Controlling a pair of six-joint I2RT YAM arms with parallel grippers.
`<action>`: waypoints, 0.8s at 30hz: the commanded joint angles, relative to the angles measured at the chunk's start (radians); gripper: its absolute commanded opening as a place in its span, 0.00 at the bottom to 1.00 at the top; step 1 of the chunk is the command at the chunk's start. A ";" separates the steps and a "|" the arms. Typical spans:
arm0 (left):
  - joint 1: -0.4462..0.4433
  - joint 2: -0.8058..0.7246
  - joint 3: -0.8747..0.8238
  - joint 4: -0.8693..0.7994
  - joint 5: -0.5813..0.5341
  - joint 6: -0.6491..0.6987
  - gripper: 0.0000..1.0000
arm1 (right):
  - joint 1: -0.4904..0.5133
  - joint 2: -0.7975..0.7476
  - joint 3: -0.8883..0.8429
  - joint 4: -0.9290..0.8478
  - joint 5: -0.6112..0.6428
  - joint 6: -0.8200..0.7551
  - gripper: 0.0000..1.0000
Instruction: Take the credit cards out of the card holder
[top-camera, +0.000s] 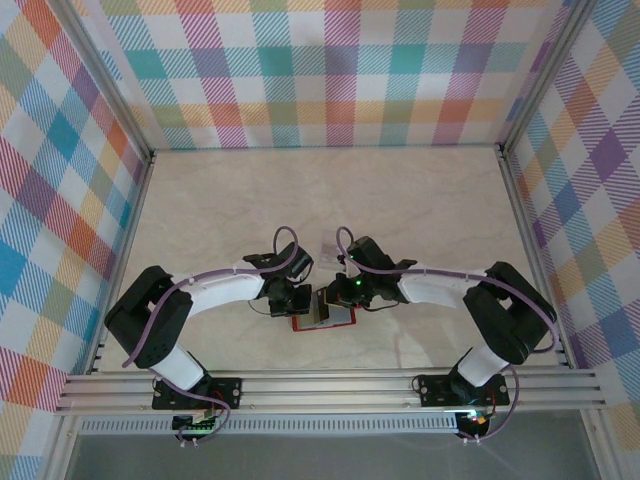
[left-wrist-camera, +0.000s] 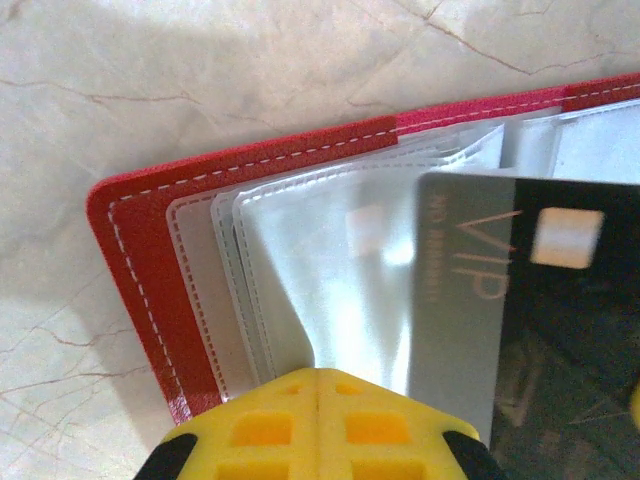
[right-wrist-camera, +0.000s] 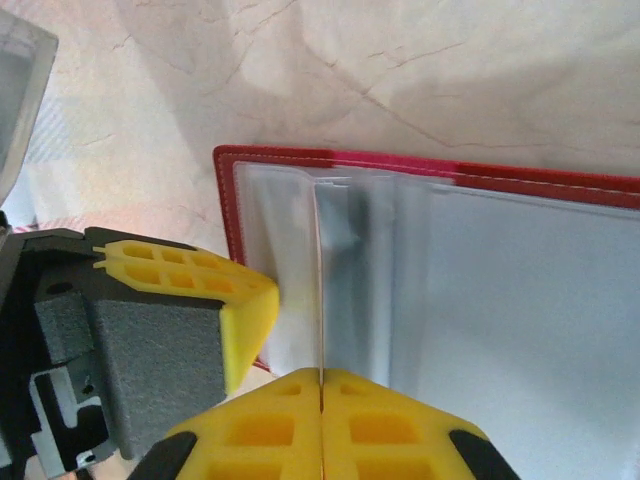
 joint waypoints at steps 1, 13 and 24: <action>-0.014 0.006 0.000 -0.079 -0.047 0.002 0.00 | -0.012 -0.050 0.023 -0.126 0.066 -0.065 0.08; -0.015 -0.037 0.092 -0.104 -0.058 0.009 0.02 | -0.020 -0.181 0.102 -0.312 0.178 -0.171 0.06; -0.014 -0.083 0.113 -0.136 -0.112 0.011 0.04 | -0.036 -0.222 0.180 -0.432 0.271 -0.274 0.06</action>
